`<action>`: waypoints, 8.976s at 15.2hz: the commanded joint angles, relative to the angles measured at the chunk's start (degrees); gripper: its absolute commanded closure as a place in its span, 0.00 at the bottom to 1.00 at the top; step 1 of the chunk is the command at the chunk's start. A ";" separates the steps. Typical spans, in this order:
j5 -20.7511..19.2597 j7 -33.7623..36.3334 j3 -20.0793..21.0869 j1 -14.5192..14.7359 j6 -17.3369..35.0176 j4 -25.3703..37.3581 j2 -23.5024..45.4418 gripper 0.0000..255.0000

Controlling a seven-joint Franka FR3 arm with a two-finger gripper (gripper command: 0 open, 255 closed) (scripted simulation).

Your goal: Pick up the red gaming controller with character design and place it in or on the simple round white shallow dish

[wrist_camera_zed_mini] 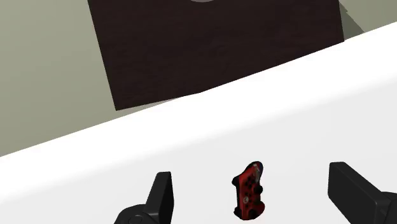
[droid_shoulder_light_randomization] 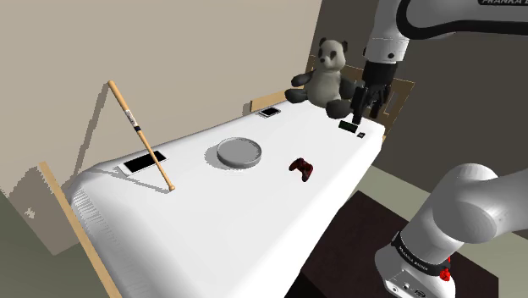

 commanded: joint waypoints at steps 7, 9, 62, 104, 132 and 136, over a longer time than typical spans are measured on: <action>0.28 -0.05 -0.15 0.47 13.60 -5.82 6.45 0.00; 0.40 -0.10 -0.19 0.63 18.21 -7.08 9.35 0.00; 37.46 -14.28 -15.68 9.28 66.77 -23.87 31.28 0.00; 28.47 6.47 -7.33 10.14 54.92 -1.18 38.42 1.00; 33.33 8.55 -2.36 11.81 59.37 22.03 65.09 1.00; 33.33 8.55 -2.35 11.81 59.36 22.04 65.10 1.00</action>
